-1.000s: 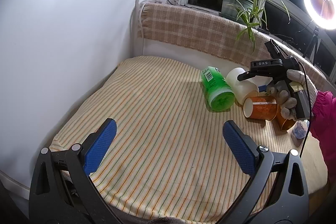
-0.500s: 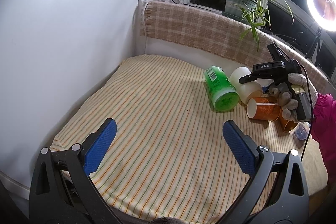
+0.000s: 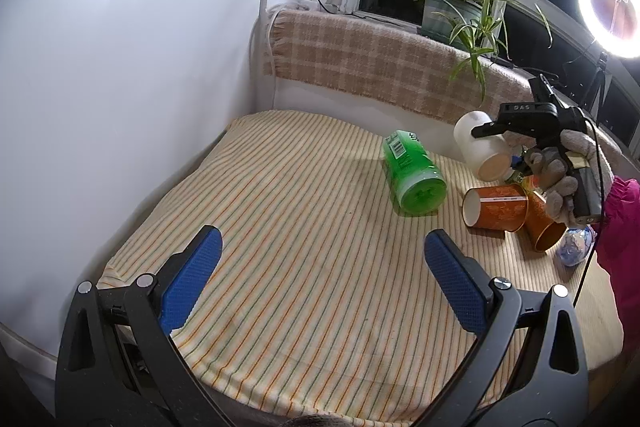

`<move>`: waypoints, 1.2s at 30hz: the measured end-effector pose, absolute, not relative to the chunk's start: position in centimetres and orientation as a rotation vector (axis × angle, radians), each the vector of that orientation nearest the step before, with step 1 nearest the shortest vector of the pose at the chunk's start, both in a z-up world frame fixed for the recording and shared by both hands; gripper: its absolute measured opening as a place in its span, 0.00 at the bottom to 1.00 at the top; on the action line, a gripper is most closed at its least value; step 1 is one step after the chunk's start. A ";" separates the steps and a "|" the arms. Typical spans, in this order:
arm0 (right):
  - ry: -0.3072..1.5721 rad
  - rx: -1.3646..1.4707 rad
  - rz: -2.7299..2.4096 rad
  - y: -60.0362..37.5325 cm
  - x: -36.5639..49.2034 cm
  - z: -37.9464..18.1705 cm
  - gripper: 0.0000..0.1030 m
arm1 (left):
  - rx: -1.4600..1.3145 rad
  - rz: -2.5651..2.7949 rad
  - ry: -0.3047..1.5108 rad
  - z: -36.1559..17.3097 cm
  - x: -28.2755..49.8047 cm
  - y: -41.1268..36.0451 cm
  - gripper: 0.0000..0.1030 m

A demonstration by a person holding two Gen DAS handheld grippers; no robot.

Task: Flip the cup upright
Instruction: 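Close the right gripper around the white cup's body, then lift the white cup with the right gripper and rotate it upright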

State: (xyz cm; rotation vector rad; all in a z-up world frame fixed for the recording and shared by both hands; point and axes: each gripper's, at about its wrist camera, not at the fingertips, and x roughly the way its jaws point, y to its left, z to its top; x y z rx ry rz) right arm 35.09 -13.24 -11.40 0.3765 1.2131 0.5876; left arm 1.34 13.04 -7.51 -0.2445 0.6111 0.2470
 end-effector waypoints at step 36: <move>1.201 0.595 0.519 -18.1 13.7 -14.8 0.74 | -0.267 0.018 0.596 -6.8 0.2 7.1 1.00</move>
